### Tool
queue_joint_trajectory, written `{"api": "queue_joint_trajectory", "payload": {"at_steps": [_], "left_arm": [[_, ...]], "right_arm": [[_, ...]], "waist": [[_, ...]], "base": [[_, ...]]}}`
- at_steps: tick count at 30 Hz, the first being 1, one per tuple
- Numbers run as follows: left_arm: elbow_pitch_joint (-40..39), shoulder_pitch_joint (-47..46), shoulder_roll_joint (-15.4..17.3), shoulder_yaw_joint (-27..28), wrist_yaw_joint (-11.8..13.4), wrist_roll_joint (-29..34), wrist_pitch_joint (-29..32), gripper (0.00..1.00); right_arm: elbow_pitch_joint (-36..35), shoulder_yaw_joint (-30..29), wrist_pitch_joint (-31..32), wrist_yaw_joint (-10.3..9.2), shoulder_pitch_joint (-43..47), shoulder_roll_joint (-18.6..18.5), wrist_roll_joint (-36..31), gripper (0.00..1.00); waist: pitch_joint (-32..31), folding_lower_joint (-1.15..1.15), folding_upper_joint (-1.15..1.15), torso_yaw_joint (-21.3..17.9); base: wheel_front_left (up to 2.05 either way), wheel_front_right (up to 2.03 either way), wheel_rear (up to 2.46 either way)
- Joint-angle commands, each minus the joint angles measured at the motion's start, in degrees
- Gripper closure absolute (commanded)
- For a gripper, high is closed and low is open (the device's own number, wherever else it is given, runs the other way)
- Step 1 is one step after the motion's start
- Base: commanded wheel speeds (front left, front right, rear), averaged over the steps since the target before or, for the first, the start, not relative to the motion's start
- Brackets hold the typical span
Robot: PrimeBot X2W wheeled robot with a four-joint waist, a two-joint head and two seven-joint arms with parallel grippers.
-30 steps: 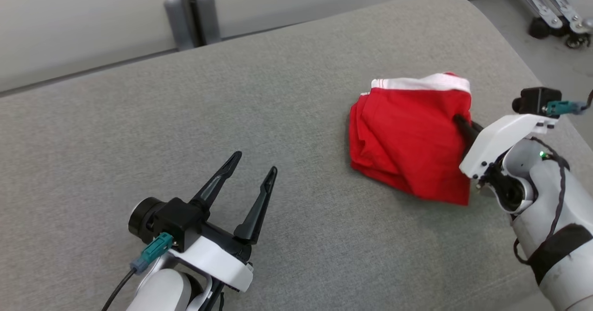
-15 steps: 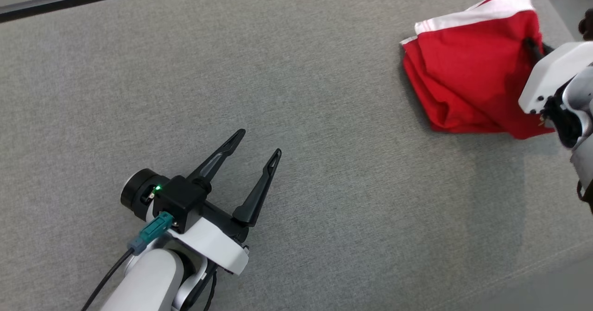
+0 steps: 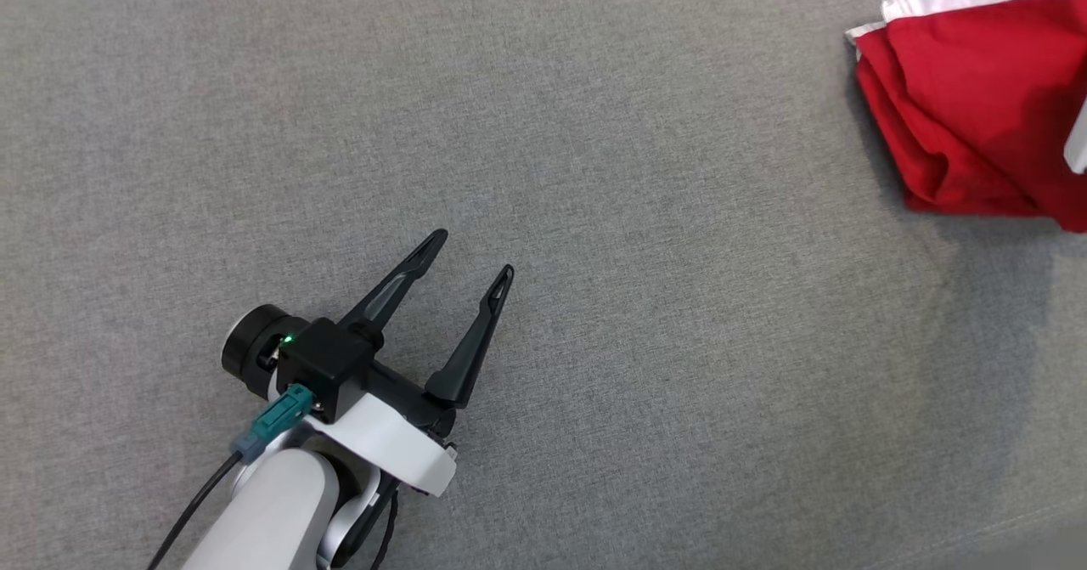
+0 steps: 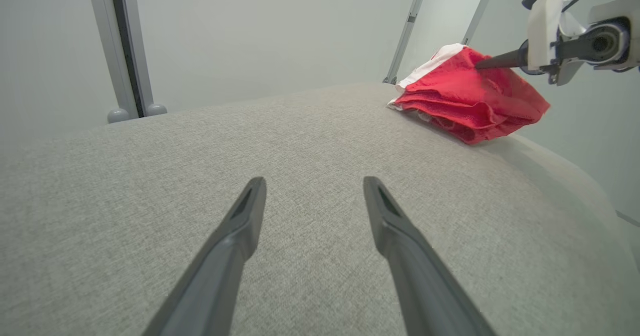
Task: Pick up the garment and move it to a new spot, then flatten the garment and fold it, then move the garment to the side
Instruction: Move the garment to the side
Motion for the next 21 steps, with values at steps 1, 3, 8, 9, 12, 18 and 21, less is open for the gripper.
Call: {"api": "queue_joint_trajectory", "payload": {"at_steps": [1,3,8,9,12,18,21], "left_arm": [[0.5,-0.9,-0.2,0.2,0.2,-0.4,-0.7,0.00],[1.2,-0.6,-0.4,0.3,0.3,-0.8,-1.2,0.00],[2.4,0.5,-0.7,0.9,0.9,-1.6,-2.5,0.00],[2.6,0.9,-0.7,1.2,1.2,-1.7,-2.8,0.00],[3.3,1.9,-0.6,2.5,1.9,-2.6,-3.7,0.00],[3.4,5.0,1.0,6.5,4.3,-4.3,-4.7,0.00],[3.2,6.7,2.2,8.7,5.5,-5.1,-5.1,0.00]], "right_arm": [[0.2,-1.4,0.5,-0.02,1.2,0.3,-1.7,0.00],[0.1,-3.0,0.3,-0.02,1.6,0.7,-3.7,0.00],[0.2,-5.9,-3.5,-0.02,2.4,1.6,-7.4,0.00],[0.2,-6.6,-4.7,-0.02,2.5,2.2,-8.1,0.00],[0.2,-8.0,-9.2,-0.02,3.3,4.2,-9.2,0.00],[-2.5,-8.7,-17.6,-0.02,6.7,8.2,-9.1,0.00],[-6.0,-7.8,-19.3,-0.02,10.5,10.5,-7.5,0.00]], "waist": [[-1.0,0.00,0.00,0.1],[-2.3,0.00,0.00,0.3],[-5.7,0.00,0.00,1.0],[-6.6,0.00,0.00,1.2],[-9.9,0.00,0.00,1.9],[-16.3,0.00,0.00,3.6],[-19.1,0.00,0.00,4.6]], "base": [[0.00,0.00,0.00],[0.00,0.00,0.00],[0.00,0.00,0.00],[0.00,0.00,0.00],[0.00,0.00,0.00],[0.00,0.00,0.00],[0.00,0.00,0.00]]}}
